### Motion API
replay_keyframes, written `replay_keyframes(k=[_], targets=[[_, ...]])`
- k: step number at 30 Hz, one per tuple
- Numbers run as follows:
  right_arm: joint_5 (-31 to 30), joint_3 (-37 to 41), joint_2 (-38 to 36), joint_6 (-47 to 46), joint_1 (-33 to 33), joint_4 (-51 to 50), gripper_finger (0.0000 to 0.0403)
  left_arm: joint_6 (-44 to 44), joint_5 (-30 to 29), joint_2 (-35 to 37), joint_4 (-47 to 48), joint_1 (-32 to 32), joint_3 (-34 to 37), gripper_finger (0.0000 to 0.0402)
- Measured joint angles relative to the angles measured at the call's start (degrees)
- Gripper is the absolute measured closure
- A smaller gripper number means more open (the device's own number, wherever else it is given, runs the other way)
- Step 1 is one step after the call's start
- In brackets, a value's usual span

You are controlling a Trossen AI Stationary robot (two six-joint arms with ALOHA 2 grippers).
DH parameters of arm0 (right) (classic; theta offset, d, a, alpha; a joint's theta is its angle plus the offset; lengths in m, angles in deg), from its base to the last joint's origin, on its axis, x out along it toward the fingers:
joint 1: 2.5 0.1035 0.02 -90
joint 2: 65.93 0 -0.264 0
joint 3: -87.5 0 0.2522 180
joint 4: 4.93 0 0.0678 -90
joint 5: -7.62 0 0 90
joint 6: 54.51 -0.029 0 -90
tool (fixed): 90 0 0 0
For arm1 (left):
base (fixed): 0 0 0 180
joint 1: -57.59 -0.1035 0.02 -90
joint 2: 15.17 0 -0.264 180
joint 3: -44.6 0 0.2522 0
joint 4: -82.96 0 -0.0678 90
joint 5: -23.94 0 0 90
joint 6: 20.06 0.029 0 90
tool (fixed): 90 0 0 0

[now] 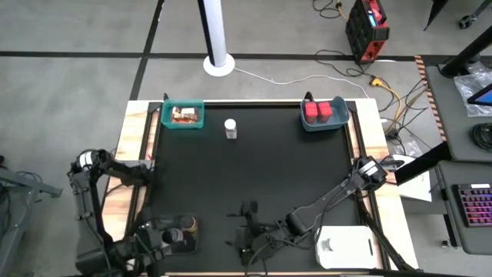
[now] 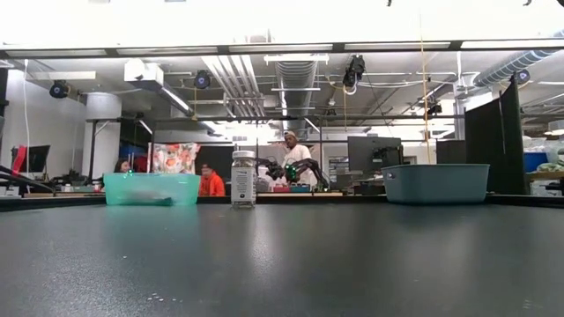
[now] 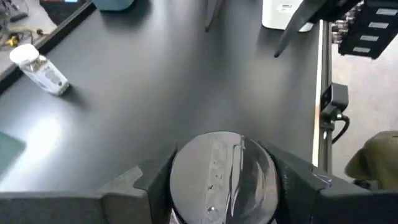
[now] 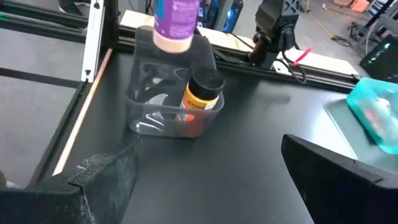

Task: Sort spices by type
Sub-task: Put the black seasoning bottle into the black bin

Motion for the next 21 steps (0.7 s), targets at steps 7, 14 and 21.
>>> replay_keyframes(k=[7, 14, 21], targets=[[-1.86, 3.21, 0.0, 0.89, -0.11, 3.08, 0.0028, -3.01, 1.86, 0.0, 0.11, 0.41, 0.43, 0.022], [-2.36, 3.54, 0.0, 1.29, 0.86, 3.32, 0.0028, -5.01, 4.85, 0.0, 0.17, 0.01, 1.48, 0.022], [-3.0, 5.9, 0.0, 1.67, 0.98, 4.2, 0.0028, -14.36, 4.36, -0.09, -2.03, 1.38, 9.27, 0.022]])
